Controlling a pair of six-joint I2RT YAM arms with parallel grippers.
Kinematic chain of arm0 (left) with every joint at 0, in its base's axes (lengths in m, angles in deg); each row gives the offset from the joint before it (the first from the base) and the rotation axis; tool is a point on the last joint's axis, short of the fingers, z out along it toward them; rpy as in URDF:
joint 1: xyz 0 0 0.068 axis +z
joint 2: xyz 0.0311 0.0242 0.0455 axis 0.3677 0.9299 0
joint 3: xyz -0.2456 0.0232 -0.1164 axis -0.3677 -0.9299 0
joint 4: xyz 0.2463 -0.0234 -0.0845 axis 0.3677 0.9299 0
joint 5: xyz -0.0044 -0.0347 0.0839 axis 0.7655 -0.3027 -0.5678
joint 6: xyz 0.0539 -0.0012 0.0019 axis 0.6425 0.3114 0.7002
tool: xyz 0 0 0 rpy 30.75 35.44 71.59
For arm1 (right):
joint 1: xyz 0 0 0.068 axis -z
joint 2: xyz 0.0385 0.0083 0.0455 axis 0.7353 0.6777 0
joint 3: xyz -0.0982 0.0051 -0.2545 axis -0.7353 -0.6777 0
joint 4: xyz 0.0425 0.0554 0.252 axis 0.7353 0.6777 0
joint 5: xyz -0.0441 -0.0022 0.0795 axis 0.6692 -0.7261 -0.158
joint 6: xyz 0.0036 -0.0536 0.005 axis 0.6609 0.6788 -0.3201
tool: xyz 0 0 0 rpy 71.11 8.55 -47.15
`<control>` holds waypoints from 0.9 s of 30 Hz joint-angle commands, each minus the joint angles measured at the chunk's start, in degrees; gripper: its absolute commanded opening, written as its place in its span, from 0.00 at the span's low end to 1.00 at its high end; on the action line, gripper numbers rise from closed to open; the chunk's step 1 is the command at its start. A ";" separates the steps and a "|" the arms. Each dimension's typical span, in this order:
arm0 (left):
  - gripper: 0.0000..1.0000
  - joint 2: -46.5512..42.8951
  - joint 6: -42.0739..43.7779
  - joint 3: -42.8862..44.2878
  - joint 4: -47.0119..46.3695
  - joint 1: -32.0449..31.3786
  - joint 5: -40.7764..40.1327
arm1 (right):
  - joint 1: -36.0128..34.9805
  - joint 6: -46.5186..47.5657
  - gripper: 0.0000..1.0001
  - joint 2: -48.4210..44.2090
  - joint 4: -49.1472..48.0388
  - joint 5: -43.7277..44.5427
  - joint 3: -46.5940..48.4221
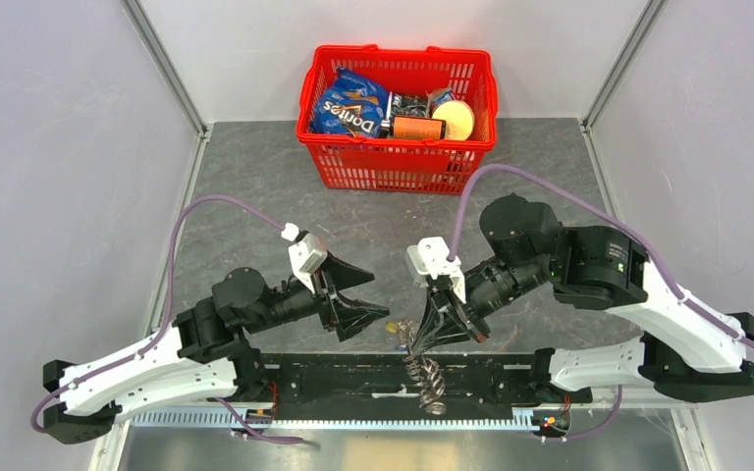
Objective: Put the keys on the keyring
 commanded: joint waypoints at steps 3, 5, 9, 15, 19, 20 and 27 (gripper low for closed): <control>0.87 -1.87 0.48 -2.45 -6.77 -0.15 5.98 | -0.18 4.82 0.00 0.45 4.24 -6.47 7.54; 0.88 -2.65 0.50 -3.64 -8.63 -0.14 6.95 | -0.15 5.18 0.00 0.68 5.02 -7.00 8.54; 0.88 -3.21 0.97 -5.63 -12.42 -0.22 11.74 | -0.16 5.15 0.00 1.20 5.41 -8.03 9.96; 0.89 -2.68 -0.08 -7.12 -17.77 -0.17 21.83 | -0.20 4.83 0.00 1.92 5.88 -6.62 11.55; 0.89 -1.21 -2.68 -7.28 -20.34 -0.14 29.02 | -0.20 4.15 0.00 2.44 5.73 -4.11 12.75; 0.89 -0.93 -3.12 -7.52 -20.75 -0.19 30.07 | -0.16 3.77 0.00 2.60 5.47 -3.48 13.05; 0.90 -3.91 -4.22 -9.09 -19.69 -0.15 30.16 | -0.20 2.50 0.00 3.42 4.62 0.02 14.41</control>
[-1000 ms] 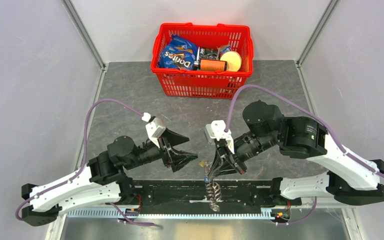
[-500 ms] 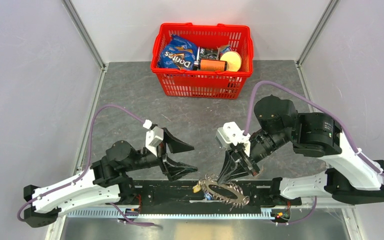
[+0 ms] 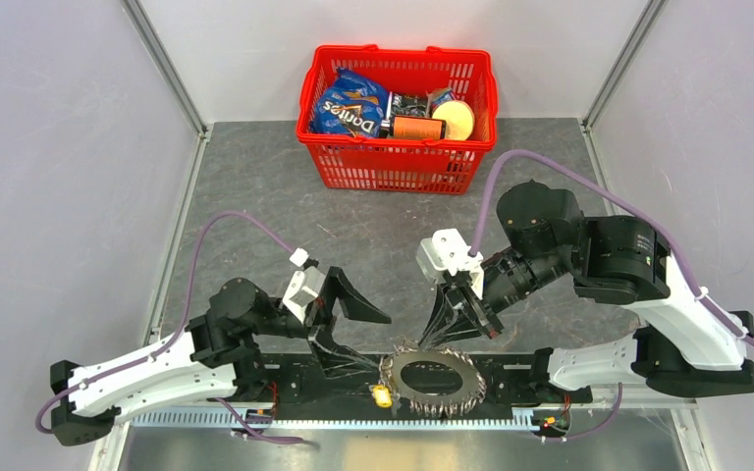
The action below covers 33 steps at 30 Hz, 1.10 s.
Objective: Put the keys on the keyring
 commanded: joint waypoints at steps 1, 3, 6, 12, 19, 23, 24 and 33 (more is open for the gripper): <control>0.90 -2.80 -1.70 -0.73 -1.14 -0.19 1.78 | -0.14 -0.94 0.00 0.06 -2.15 2.42 2.95; 0.90 -3.82 -0.95 -0.46 1.06 -0.19 0.76 | -0.09 -0.91 0.00 -0.17 -2.18 2.43 3.13; 0.90 -5.21 0.13 0.03 3.31 -0.21 -0.87 | -0.14 -0.87 0.00 -0.84 -2.16 2.43 3.22; 0.90 -5.43 1.36 0.67 4.75 -0.16 -1.50 | -0.14 -0.73 0.00 -1.52 -2.09 2.43 3.55; 0.90 -3.75 3.55 1.53 5.11 -0.19 -4.10 | -0.09 0.18 0.00 -1.14 -0.90 1.77 4.88; 0.90 -3.23 4.76 1.84 5.36 -0.15 -8.23 | -0.12 0.87 0.00 -1.19 0.19 0.76 5.71; 0.90 -3.13 5.11 1.86 5.38 -0.18 -9.41 | -0.14 0.94 0.00 -1.18 0.33 0.72 5.91; 0.90 0.61 6.38 2.81 2.38 -0.16 -9.05 | -0.14 2.76 0.00 -0.18 2.75 -0.82 8.36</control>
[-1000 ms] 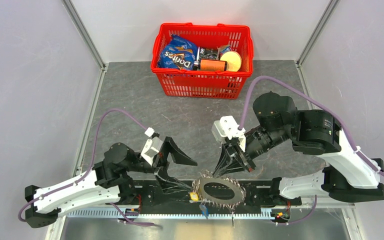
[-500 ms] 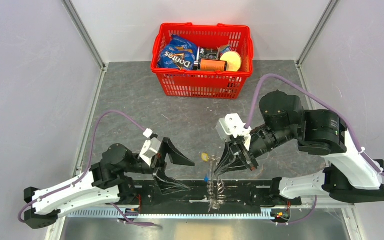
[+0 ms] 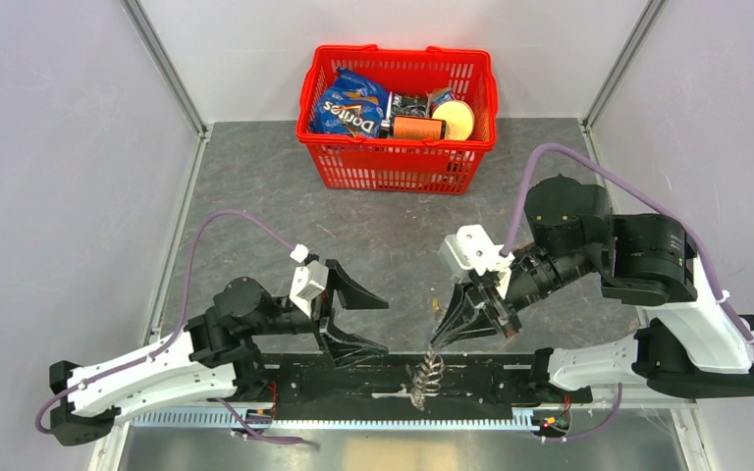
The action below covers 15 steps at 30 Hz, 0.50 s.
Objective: Put the keys on the keyring
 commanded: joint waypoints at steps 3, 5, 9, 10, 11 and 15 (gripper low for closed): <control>0.90 2.45 2.81 3.31 -3.62 -0.17 0.30 | -0.12 2.43 0.00 0.55 0.87 -2.18 4.48; 0.90 2.85 2.88 3.57 -4.11 -0.15 0.61 | -0.15 2.76 0.00 1.02 1.54 -2.57 5.16; 0.90 3.29 2.88 3.95 -5.37 -0.14 1.89 | -0.16 2.86 0.00 1.40 2.05 -3.10 5.80; 0.90 3.26 2.88 3.88 -5.67 -0.23 2.23 | -0.16 2.85 0.00 1.45 2.02 -3.34 5.95; 0.90 3.24 2.81 3.80 -5.98 -0.21 2.47 | -0.16 2.85 0.00 1.52 1.97 -3.45 6.04; 0.90 3.50 1.59 2.90 -8.93 -0.15 5.06 | -0.14 2.94 0.00 1.79 1.93 -3.99 6.37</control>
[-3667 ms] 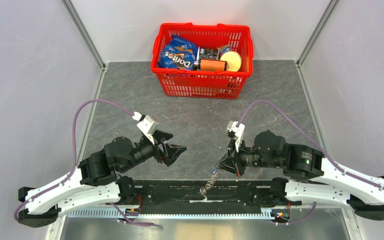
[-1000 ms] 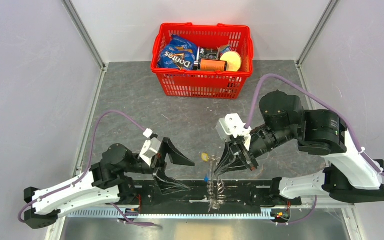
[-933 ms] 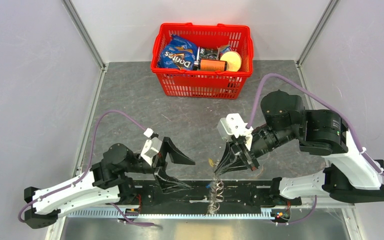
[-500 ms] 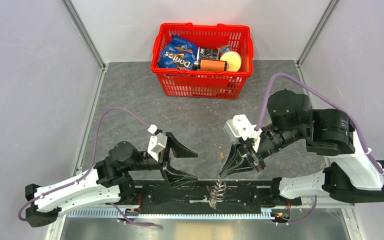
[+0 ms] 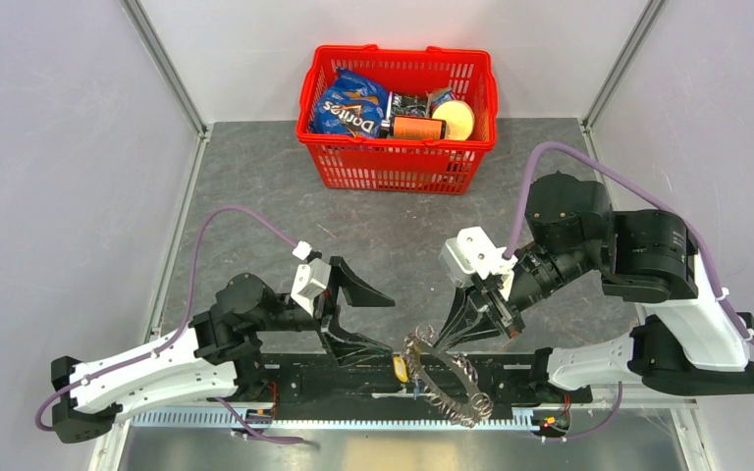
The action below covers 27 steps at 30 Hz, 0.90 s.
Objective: Put the keys on the keyring
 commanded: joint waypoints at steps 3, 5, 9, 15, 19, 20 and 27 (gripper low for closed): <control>0.91 1.05 -0.18 0.93 -7.92 -0.16 6.35 | -0.16 1.01 0.00 0.38 -1.34 -2.06 3.05; 0.92 1.70 -1.03 0.72 -9.08 -0.15 8.72 | -0.14 1.06 0.00 0.63 -1.34 -2.02 3.34; 0.92 2.71 -2.72 0.77 -10.55 -0.20 12.51 | -0.16 1.39 0.00 0.70 -1.27 -1.76 3.69; 0.92 2.41 -3.73 0.54 -10.55 -0.17 14.19 | -0.14 1.67 0.00 0.74 -1.30 -1.15 3.89; 0.93 1.53 -4.01 0.28 -9.72 -0.15 14.09 | -0.16 1.85 0.00 0.70 -1.23 -0.26 3.93; 0.92 1.33 -4.15 0.18 -9.65 -0.21 14.09 | -0.11 1.83 0.00 0.70 -1.20 -0.26 3.88; 0.93 1.91 -5.10 -0.31 -11.35 -0.16 14.76 | -0.09 1.99 0.00 1.22 -1.50 -1.11 4.53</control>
